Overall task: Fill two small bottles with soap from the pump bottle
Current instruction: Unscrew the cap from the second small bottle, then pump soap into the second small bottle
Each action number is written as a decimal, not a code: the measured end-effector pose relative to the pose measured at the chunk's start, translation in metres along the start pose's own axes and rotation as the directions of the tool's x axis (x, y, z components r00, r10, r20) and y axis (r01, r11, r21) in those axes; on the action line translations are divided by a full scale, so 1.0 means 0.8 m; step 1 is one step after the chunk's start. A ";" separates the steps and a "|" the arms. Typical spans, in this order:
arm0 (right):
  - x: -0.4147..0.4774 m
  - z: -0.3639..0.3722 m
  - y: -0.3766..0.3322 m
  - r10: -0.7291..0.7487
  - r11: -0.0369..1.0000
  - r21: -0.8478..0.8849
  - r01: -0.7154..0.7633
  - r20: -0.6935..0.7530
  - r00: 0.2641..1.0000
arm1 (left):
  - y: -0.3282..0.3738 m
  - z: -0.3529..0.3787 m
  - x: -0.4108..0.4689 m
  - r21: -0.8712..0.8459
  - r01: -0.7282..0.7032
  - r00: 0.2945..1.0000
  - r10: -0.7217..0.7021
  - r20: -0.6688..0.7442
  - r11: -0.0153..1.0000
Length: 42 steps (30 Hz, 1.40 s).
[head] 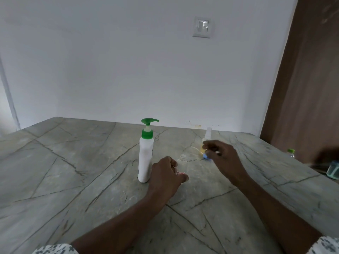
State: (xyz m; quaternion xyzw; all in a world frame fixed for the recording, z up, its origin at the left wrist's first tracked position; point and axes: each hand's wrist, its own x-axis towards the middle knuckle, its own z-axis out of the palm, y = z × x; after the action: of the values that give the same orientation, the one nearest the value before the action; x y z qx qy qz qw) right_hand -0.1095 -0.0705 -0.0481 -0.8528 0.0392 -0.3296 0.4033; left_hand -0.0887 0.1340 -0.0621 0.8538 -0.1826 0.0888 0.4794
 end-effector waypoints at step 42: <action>-0.020 0.097 -0.064 -0.083 0.898 0.428 0.107 -0.073 0.994 | 0.094 -0.133 0.177 0.405 0.159 0.987 -0.146 -0.064 0.900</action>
State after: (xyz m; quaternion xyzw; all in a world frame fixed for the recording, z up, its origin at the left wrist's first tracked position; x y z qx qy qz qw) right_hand -0.0861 0.0205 -0.0558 -0.7344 -0.0655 -0.3718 0.5641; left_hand 0.0137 0.1568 0.0986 0.9452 -0.0848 0.1011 0.2985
